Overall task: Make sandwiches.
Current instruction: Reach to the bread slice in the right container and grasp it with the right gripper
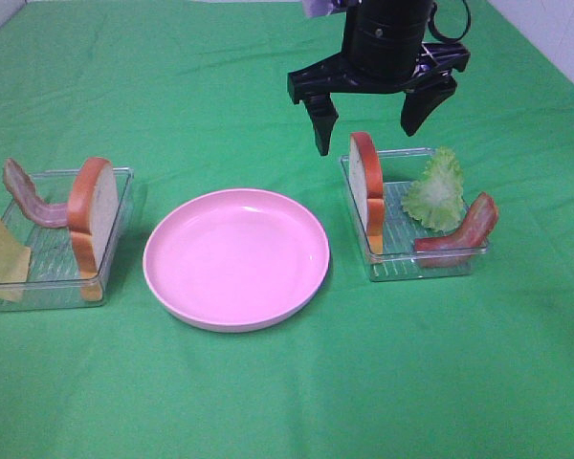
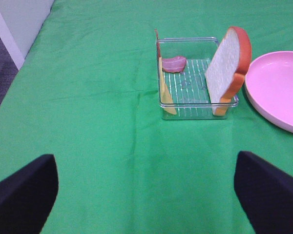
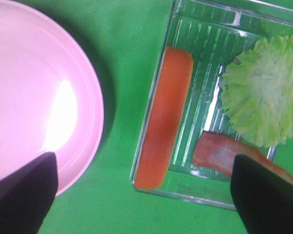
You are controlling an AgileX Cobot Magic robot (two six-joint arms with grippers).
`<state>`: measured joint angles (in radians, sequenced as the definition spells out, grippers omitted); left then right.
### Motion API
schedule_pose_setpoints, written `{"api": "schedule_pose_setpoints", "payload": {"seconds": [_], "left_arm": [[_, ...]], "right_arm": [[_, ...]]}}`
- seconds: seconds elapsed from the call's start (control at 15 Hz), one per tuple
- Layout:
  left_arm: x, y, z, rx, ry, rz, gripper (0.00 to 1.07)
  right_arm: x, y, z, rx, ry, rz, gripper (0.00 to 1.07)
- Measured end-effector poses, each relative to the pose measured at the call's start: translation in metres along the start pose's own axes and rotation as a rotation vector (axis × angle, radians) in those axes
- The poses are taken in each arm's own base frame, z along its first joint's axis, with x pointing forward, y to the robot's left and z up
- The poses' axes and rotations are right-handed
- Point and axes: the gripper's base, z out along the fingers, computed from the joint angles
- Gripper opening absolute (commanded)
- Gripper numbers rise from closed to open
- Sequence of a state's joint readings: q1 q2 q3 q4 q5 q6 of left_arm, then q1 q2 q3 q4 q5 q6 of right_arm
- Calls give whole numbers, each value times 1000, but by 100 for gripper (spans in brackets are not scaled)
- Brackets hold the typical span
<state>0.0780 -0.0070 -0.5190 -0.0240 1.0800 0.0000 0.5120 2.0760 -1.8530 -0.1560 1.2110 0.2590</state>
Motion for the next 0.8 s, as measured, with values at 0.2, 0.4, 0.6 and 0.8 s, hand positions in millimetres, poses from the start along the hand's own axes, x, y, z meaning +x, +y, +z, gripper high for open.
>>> {"api": "schedule_pose_setpoints", "payload": {"seconds": [0.2,0.4,0.6,0.8], "left_arm": [[0,0,0,0,0,0,91],[0,0,0,0,0,0,91],[0,0,0,0,0,0,91],[0,0,0,0,0,0,91]], "right_arm": [[-5,4,39,42,58,-29,91],[-5,6,57,49,88,-22,77],[-6,6,57,58,71,5,45],[-6,1,56,107,76,17,0]]}}
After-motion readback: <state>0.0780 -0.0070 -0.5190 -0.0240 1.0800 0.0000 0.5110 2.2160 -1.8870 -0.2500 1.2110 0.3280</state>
